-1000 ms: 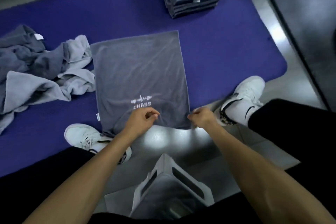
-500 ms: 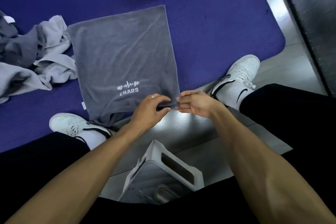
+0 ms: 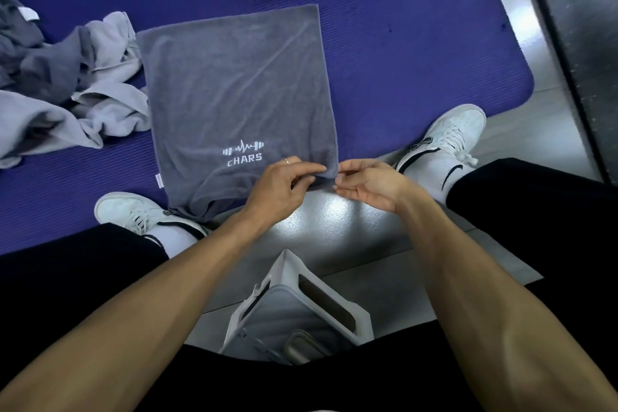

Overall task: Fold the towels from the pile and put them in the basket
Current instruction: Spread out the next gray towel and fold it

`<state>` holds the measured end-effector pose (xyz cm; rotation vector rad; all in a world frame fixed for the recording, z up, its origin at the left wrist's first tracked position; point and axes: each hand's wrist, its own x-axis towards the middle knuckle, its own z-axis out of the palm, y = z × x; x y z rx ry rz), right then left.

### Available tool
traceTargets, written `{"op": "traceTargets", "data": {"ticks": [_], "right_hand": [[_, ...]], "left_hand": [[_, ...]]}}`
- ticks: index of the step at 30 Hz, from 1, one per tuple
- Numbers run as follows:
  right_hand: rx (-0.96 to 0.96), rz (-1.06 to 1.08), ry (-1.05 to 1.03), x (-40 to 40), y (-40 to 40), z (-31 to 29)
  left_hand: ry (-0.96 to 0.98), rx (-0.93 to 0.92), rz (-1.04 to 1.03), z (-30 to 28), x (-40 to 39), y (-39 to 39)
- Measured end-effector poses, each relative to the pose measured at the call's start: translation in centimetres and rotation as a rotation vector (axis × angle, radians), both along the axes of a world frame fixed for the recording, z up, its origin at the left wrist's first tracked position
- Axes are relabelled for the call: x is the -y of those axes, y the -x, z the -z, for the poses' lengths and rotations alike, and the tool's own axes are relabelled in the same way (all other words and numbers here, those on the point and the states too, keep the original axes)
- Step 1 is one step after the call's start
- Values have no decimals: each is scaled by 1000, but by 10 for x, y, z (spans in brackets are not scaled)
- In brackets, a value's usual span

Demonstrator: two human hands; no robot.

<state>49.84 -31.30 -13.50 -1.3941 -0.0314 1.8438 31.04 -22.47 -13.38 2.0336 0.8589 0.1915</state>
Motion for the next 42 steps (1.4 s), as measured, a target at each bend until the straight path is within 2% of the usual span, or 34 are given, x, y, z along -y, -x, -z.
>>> {"op": "traceTargets", "data": {"ticks": [12,19,24,28,34,38,42], "right_hand": [[-25,75,16,7,-1,-3],[289,-25,108,-23,11,-15],[743,-266,20,-66,44,-16],[1046,-478,-226,-80,90,-1],[1096,-590,-297,-77,143,16],[1083,-638,-264,-76,151,24],[1078,-667,-245,-75,148,25]], "left_hand": [[-7,-25,106,4,8,1],[-55,-115,40,5,5,18],[-24,-227,-212,5,-2,74],[112,-273,-607,4,-4,122],[267,-356,-1087,19,-12,182],[419,-392,-1229,33,-16,196],[384,-395,-1305,39,-16,183]]}}
